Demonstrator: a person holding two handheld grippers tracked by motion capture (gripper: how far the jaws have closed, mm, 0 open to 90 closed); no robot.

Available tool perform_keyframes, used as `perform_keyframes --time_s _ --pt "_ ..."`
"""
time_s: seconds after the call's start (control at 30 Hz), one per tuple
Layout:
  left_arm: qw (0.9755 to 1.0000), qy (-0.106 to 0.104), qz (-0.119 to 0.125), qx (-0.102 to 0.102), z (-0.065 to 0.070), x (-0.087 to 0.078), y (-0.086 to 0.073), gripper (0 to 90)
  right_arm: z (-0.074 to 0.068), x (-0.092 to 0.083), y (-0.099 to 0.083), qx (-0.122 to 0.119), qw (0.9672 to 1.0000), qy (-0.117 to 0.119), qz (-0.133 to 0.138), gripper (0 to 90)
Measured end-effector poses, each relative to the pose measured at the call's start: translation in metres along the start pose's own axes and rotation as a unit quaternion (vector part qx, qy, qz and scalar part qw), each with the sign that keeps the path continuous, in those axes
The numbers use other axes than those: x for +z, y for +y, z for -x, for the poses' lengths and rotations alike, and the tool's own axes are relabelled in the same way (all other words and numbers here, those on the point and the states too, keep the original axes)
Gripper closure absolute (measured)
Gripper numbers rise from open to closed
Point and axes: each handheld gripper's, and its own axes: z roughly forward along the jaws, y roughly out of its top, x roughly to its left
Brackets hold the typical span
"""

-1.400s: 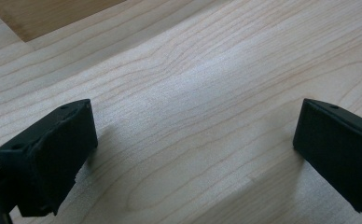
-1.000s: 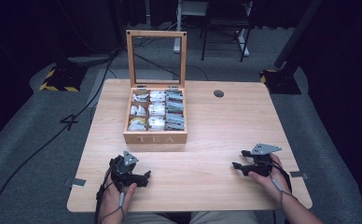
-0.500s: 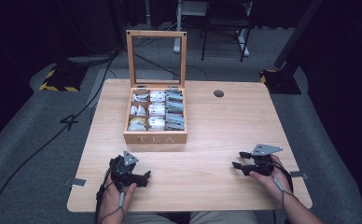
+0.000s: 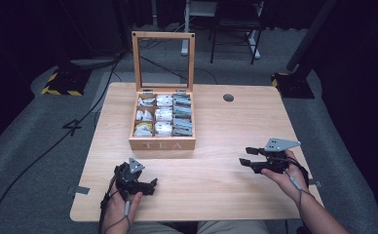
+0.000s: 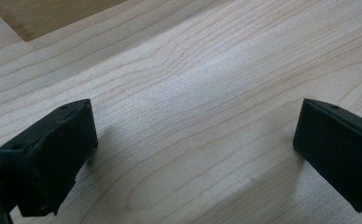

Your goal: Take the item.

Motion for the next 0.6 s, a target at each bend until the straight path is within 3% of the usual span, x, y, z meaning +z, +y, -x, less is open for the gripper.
perform_keyframes --time_s 0.13,0.3,0.6 --pt "1.0 0.0 0.0 0.0 0.0 0.0 0.0 0.2 0.001 0.001 0.013 -0.008 1.0 0.0 -0.006 43.7" --pt "1.0 0.0 0.0 0.0 0.0 0.0 0.0 0.2 -0.002 0.0 0.039 -0.008 0.9998 0.01 0.015 43.3" --pt "1.0 0.004 0.0 -0.004 0.001 0.0 0.0 0.2 -0.007 0.012 0.065 -0.014 0.9994 0.025 0.018 44.1"
